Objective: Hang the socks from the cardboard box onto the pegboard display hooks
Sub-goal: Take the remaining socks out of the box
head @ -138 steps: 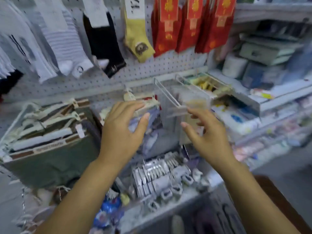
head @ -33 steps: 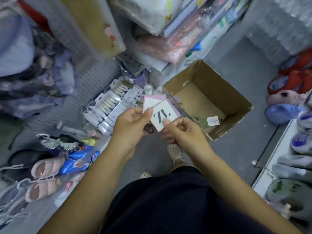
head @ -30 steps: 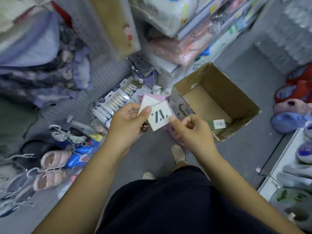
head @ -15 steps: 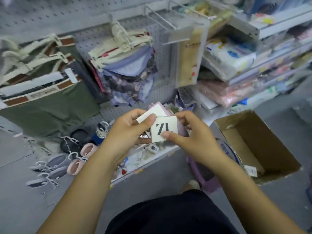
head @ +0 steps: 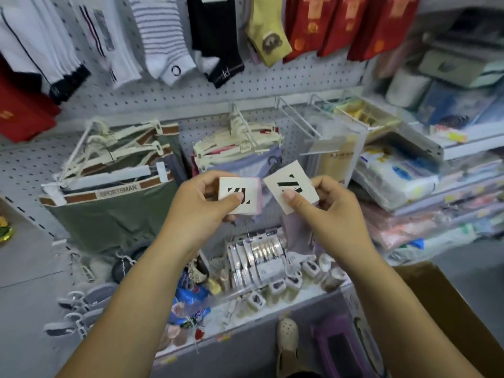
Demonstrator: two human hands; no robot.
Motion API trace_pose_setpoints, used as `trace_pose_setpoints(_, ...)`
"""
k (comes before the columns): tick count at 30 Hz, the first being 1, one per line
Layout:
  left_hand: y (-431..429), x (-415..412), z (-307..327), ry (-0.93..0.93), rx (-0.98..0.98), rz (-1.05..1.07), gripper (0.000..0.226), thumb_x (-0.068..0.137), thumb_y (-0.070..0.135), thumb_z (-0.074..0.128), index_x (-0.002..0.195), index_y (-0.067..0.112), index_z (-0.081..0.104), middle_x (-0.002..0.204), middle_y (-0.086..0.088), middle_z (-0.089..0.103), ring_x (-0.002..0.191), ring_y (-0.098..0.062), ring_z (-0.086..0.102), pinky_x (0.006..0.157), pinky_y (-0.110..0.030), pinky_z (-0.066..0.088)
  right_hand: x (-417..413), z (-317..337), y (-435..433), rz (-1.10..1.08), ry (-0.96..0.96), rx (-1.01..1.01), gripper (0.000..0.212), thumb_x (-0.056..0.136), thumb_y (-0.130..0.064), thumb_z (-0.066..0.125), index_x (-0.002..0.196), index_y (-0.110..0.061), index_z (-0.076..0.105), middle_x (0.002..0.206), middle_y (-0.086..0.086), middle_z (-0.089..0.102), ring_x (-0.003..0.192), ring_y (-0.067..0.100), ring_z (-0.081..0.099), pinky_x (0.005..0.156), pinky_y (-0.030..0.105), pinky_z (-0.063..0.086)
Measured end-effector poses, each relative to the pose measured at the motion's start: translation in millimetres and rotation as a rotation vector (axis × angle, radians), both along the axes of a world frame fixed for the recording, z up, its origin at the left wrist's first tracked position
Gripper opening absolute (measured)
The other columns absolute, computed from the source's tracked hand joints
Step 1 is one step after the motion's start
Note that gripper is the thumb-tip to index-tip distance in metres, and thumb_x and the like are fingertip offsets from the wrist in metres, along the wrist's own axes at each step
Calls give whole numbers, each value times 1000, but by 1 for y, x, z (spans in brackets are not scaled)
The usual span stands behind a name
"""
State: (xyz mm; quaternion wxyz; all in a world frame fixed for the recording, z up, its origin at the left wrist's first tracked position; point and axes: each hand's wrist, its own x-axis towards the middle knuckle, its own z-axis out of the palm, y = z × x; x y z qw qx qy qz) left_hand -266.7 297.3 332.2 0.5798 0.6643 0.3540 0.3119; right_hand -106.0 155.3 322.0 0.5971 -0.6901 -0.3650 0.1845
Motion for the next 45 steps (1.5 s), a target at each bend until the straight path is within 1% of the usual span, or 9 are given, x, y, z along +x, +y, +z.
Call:
trace_pose_setpoints(6, 36, 40, 46, -143, 126, 145, 39, 80, 11, 84, 111, 27, 65, 94, 9, 79, 88, -12, 76, 76, -36, 61, 49, 47, 48, 44, -5, 144, 13, 92, -23, 72, 102, -16, 69, 93, -13, 78, 84, 3, 72, 71, 21, 57)
trace_pose_setpoints(12, 62, 90, 92, -365, 164, 220, 20, 88, 9, 76, 104, 17, 68, 93, 6, 80, 89, -11, 77, 74, -25, 61, 108, 99, 105, 56, -58, 300, 36, 93, -24, 73, 125, -24, 57, 98, -4, 79, 89, 14, 75, 76, 33, 59)
trace_pose_setpoints(15, 73, 113, 112, -411, 225, 276, 16, 92, 11, 73, 105, 18, 68, 94, 8, 80, 91, -9, 76, 78, -23, 61, 136, 127, 135, 52, -104, 351, 41, 94, -25, 72, 130, -27, 53, 97, -6, 79, 85, 8, 74, 69, 25, 57)
trace_pose_setpoints(17, 80, 128, 122, -425, 275, 301, 16, 94, 13, 70, 108, 20, 66, 96, 8, 80, 92, -8, 76, 78, -21, 60, 153, 146, 157, 71, -122, 373, 41, 94, -24, 72, 131, -26, 53, 99, -6, 78, 86, 4, 73, 67, 18, 54)
trace_pose_setpoints(21, 95, 154, 138, -444, 345, 350, 17, 95, 14, 70, 109, 22, 66, 98, 8, 80, 93, -7, 76, 76, -18, 58, 184, 175, 205, 104, -162, 423, 38, 93, -24, 73, 126, -26, 54, 100, -7, 77, 88, 4, 73, 75, 25, 57)
trace_pose_setpoints(27, 112, 182, 151, -433, 401, 403, 21, 93, 15, 72, 113, 18, 67, 98, 6, 80, 91, -8, 76, 74, -21, 59, 209, 208, 254, 105, -220, 539, 36, 91, -19, 74, 121, -20, 54, 102, -18, 63, 81, -21, 59, 68, 3, 45)
trace_pose_setpoints(34, 124, 207, 167, -452, 447, 454, 17, 93, 14, 72, 106, 23, 66, 91, 10, 80, 86, -5, 76, 67, -12, 54, 218, 206, 274, 197, -323, 533, 35, 89, -22, 75, 118, -25, 56, 104, -16, 64, 86, -11, 63, 75, 12, 53)
trace_pose_setpoints(38, 126, 216, 169, -432, 458, 465, 18, 93, 17, 72, 109, 23, 67, 94, 7, 80, 88, -7, 76, 73, -15, 57, 226, 197, 275, 230, -317, 506, 33, 91, -23, 74, 120, -24, 59, 105, -11, 66, 88, 11, 69, 78, 31, 60)
trace_pose_setpoints(45, 125, 233, 179, -436, 434, 457, 10, 97, 26, 68, 105, 22, 71, 90, 5, 80, 86, -12, 77, 80, -31, 61, 233, 201, 249, 213, -319, 566, 19, 99, -27, 63, 117, -25, 66, 108, -14, 67, 98, -5, 60, 79, 8, 47)
